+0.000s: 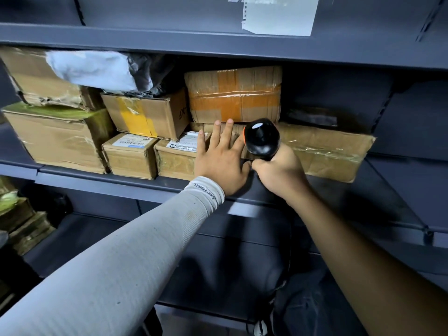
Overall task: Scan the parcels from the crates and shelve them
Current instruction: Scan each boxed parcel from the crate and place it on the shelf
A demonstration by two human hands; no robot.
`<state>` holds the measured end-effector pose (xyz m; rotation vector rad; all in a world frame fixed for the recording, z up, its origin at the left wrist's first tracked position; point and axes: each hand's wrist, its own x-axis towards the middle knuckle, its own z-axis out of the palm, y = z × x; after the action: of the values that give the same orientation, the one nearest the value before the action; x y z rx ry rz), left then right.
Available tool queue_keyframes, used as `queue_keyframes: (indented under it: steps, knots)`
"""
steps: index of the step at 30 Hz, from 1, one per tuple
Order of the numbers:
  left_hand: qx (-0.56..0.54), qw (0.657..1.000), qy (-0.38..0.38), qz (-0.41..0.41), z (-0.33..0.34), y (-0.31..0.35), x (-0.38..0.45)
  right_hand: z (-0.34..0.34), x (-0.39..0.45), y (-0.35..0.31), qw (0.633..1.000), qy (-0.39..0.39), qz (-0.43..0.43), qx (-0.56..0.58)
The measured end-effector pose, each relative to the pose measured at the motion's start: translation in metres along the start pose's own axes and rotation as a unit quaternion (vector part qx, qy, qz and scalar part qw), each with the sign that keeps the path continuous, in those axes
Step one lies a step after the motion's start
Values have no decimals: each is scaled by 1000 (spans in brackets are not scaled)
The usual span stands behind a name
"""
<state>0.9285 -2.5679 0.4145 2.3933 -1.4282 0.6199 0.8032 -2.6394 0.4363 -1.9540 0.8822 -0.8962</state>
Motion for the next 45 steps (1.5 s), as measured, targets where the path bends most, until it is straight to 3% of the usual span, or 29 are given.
queue_keyframes:
  steps: [6,13,24,37,45]
  knots:
    - [31,999,-14,-42,-17,-19,-39,7,-32,-3,999,-38,-4,-37]
    - [51,990,-28,-126,-45,-86,-95,44,-57,-35,992,-100,-52,-59]
    - [116,946,-54,-298,-116,-205,-204,151,-101,-102,965,-218,-142,-38]
    - [147,863,-79,-476,-177,-298,-341,281,-184,-200,882,-380,-275,-44]
    - [112,839,-140,-513,-173,-338,-384,349,-217,-247,824,-451,-329,-104]
